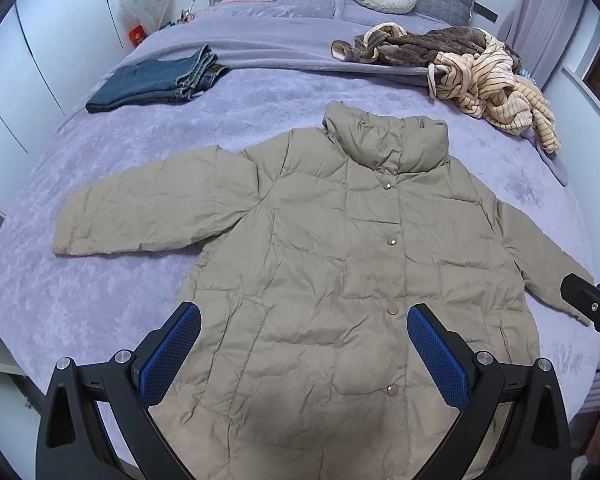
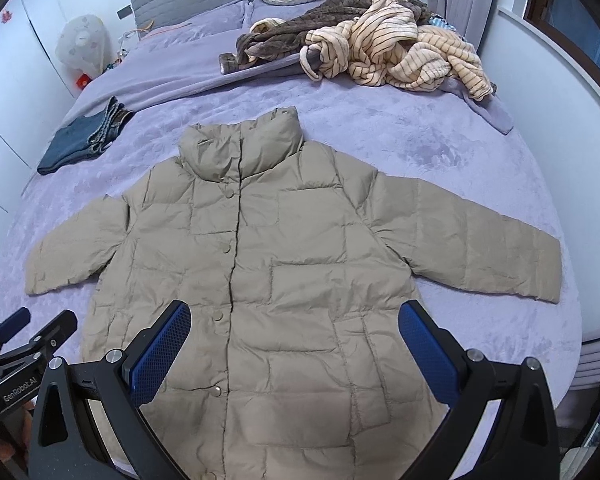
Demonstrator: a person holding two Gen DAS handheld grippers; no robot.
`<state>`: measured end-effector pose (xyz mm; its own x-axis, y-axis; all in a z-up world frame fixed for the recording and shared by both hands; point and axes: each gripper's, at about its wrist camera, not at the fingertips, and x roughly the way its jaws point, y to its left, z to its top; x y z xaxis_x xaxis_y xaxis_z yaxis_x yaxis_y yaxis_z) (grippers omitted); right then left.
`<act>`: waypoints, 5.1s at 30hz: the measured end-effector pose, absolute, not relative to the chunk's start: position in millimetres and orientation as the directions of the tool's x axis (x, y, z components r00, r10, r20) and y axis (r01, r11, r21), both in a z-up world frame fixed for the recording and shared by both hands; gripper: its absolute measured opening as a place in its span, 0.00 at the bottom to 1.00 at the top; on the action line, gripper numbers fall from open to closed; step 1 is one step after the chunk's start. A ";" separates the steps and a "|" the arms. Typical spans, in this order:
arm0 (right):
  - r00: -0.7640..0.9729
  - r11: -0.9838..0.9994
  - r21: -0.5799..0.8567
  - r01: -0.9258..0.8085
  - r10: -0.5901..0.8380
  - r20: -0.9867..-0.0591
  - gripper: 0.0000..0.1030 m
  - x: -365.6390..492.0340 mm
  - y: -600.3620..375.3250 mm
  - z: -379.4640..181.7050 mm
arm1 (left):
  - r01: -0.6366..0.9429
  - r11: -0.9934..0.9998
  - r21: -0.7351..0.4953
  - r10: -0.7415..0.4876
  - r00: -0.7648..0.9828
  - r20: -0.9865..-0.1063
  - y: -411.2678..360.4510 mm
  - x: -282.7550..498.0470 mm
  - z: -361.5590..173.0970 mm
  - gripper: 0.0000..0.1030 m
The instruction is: Fold large clothes
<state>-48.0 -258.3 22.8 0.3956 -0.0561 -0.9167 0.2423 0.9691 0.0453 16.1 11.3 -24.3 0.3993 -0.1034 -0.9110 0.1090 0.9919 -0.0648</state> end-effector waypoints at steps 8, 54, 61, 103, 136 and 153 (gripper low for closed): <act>0.342 0.961 0.206 0.183 0.134 -0.930 1.00 -29.4 -209.1 -14.1 | -0.052 0.959 -0.279 -0.245 0.344 -0.906 116.7 55.6 -81.8 1.00; 0.120 0.800 0.586 0.129 0.574 -0.810 0.14 152.0 -37.6 -204.7 | 0.470 0.788 -0.397 -0.614 0.560 -0.556 100.5 194.7 -26.8 0.06; 0.283 0.887 0.378 0.267 0.302 -0.910 0.14 84.6 -178.0 -160.8 | 0.604 0.763 -0.232 -0.538 0.394 -0.745 -61.9 177.4 -96.2 0.07; 0.451 0.952 0.174 0.253 0.043 -0.891 0.04 70.0 -233.3 -120.6 | 0.114 0.987 -0.117 -0.152 0.384 -0.911 115.0 199.9 -206.8 0.65; 0.330 0.854 0.310 0.418 0.176 -0.927 0.14 58.4 -326.5 -150.3 | 0.149 0.989 -0.020 -0.078 0.395 -0.915 79.5 220.3 -172.6 0.51; 0.426 0.630 0.539 0.560 0.339 -0.839 0.78 -61.2 -376.4 -129.1 | 0.347 0.931 -0.111 -0.220 0.293 -0.931 -36.5 110.3 -120.6 0.96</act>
<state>-61.2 -376.4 -129.1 0.4257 0.3393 -0.8388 0.5598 0.6296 0.5387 110.3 -36.5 -120.6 0.2925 -0.2200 -0.9306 0.3471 0.9312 -0.1110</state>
